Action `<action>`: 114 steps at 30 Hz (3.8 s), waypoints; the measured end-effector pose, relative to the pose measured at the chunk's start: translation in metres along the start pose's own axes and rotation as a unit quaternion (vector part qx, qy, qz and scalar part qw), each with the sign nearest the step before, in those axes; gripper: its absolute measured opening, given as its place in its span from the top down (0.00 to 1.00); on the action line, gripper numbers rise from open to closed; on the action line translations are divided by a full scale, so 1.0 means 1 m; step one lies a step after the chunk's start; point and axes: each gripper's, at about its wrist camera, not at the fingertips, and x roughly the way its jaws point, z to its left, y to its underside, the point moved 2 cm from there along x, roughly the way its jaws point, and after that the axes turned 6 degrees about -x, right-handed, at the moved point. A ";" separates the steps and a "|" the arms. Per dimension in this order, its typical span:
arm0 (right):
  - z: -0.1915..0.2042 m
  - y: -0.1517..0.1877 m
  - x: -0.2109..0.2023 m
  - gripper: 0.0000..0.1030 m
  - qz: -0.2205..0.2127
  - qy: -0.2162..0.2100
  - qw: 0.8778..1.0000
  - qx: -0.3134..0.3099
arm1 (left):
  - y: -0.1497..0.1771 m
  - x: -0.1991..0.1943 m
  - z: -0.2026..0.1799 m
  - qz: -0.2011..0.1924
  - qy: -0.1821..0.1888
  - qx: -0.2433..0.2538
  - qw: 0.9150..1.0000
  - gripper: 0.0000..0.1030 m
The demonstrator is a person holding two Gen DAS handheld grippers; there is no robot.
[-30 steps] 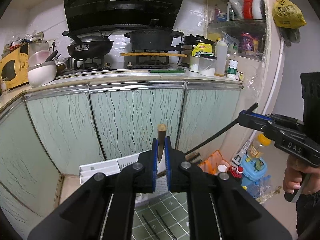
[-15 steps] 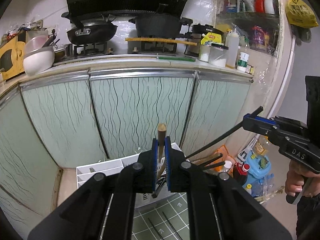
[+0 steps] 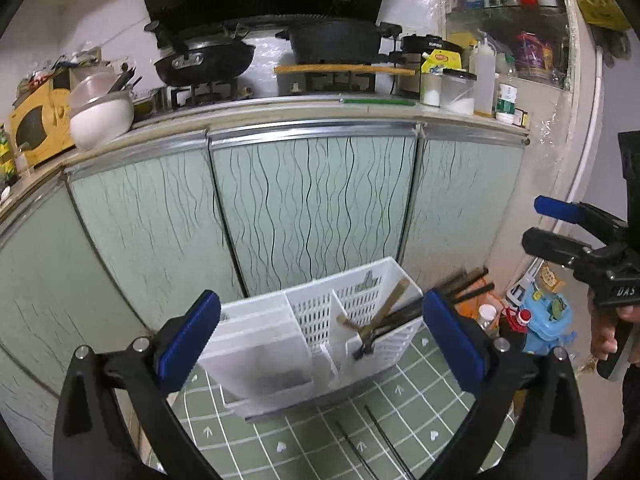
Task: Organize utensils
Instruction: 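Move both open grippers back over the two black chopsticks on the mat, then close the right gripper on a black chopstick while the left gripper grasps the other black chopstick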
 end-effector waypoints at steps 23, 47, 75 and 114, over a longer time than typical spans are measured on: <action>0.044 0.061 -0.060 0.07 0.012 -0.005 0.999 -0.041 | 0.069 -0.075 -0.012 -0.028 -0.022 -0.014 0.999 0.04; 0.095 0.178 -0.087 0.07 0.019 0.008 0.998 -0.061 | 0.189 -0.109 -0.027 -0.044 -0.061 -0.031 0.997 0.04; 0.149 0.308 -0.029 0.16 0.093 0.007 0.995 -0.043 | 0.325 -0.072 0.005 0.018 -0.106 -0.072 0.992 0.04; 0.112 0.323 -0.042 0.94 0.109 0.021 0.994 0.024 | 0.335 -0.050 -0.034 0.032 -0.073 -0.080 0.994 0.05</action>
